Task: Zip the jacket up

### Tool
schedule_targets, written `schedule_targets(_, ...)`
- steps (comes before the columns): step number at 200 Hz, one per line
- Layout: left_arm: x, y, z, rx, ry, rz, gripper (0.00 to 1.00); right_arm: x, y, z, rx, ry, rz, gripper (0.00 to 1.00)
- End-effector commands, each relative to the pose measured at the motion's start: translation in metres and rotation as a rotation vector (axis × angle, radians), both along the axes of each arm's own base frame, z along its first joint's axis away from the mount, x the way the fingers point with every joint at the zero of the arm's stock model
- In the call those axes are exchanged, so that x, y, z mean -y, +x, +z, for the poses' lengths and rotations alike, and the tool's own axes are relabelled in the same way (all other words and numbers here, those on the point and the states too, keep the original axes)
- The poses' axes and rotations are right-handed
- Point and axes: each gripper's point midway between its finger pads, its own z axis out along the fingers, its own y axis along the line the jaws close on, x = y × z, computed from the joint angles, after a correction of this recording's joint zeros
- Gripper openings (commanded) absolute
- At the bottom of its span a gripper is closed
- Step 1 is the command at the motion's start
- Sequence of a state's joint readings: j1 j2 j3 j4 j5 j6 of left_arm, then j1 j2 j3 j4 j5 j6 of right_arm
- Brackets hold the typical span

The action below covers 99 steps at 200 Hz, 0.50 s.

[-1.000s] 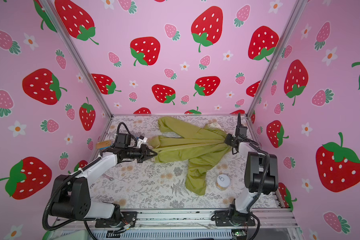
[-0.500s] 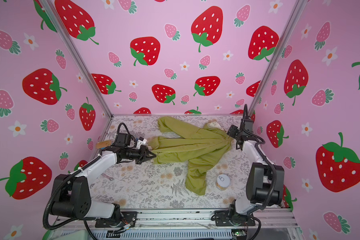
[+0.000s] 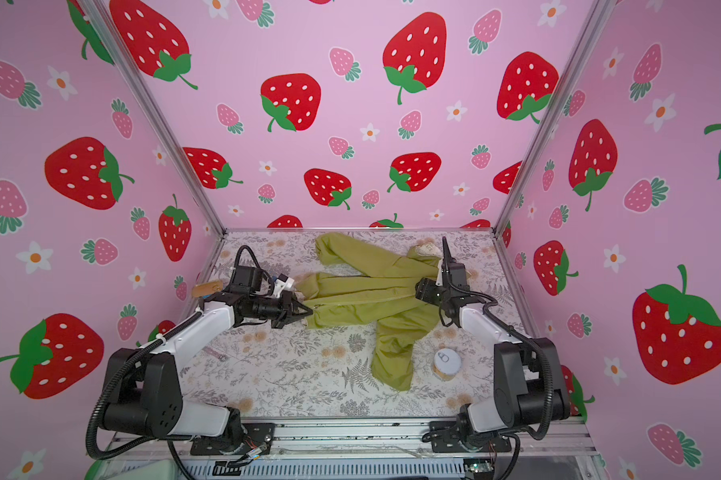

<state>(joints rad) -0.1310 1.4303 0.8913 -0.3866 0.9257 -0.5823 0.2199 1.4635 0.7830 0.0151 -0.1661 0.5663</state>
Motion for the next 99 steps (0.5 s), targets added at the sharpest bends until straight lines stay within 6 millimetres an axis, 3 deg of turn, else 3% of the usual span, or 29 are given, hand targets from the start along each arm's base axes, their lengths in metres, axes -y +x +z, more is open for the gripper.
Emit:
schedule_targets(1, 0.001, 0.001, 0.013, 0.035, -0.009, -0.016, 0.0, 0.026, 0.001, -0.013, 0.0, 0.006, -0.09, 0.72)
schedule_targets(29, 0.002, -0.001, 0.016, 0.038, -0.021, -0.026, 0.0, 0.045, 0.006, -0.034, -0.043, 0.033, -0.117, 0.72)
schedule_targets(53, 0.002, -0.004, 0.014, 0.033, -0.017, -0.032, 0.0, 0.046, 0.011, -0.04, -0.057, 0.044, -0.11, 0.72)
schedule_targets(75, 0.001, -0.003, 0.013, 0.033, -0.015, -0.032, 0.0, 0.04, 0.011, -0.024, -0.022, 0.072, -0.087, 0.7)
schedule_targets(99, 0.003, -0.002, 0.016, 0.04, -0.029, -0.04, 0.0, 0.032, 0.006, 0.013, 0.058, 0.064, -0.062, 0.68)
